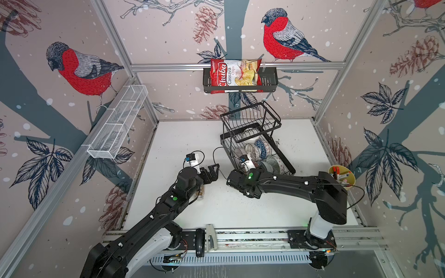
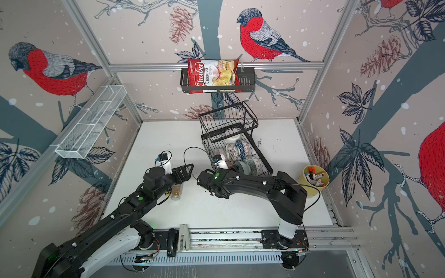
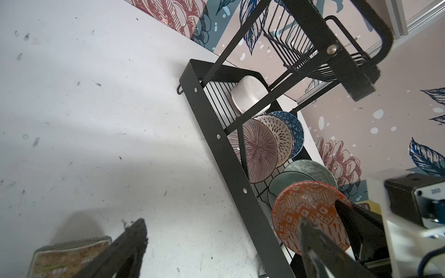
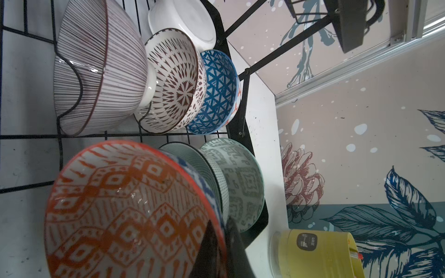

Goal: Load the bowls into the dish rack
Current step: 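Lower the orange-patterned bowl into the rack's near slot with the right gripper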

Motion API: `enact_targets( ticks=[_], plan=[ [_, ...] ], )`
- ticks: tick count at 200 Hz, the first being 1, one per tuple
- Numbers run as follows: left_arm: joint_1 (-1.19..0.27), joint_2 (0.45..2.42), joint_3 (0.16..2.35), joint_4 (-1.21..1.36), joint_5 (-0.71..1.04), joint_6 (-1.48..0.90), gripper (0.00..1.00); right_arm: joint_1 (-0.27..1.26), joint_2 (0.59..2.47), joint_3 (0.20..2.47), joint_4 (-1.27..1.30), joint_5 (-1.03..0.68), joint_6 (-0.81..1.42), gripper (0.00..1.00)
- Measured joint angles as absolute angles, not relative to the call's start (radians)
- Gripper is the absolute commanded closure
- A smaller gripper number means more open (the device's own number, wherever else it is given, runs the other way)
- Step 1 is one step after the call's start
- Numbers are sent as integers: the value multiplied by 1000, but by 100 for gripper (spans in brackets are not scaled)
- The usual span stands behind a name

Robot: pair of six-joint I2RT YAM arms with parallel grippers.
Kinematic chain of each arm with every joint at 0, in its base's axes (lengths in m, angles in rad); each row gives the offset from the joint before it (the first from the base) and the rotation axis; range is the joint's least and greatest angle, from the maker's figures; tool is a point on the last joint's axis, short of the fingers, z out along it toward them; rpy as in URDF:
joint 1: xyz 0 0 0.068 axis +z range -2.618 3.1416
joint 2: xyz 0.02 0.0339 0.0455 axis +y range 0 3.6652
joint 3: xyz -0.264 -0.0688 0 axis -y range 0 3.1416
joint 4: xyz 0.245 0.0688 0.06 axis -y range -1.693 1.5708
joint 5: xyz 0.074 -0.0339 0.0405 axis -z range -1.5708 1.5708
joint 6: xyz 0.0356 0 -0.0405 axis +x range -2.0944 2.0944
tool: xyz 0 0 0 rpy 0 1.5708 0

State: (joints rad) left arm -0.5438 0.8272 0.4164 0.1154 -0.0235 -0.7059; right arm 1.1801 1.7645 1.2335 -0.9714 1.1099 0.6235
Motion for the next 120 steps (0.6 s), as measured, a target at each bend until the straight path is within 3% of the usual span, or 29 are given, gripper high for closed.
enact_targets(
  ticks=[120],
  plan=[
    [-494,789,387,111,1,-700,4,1196,1871,1225,-1003,1209,626,100]
  ],
)
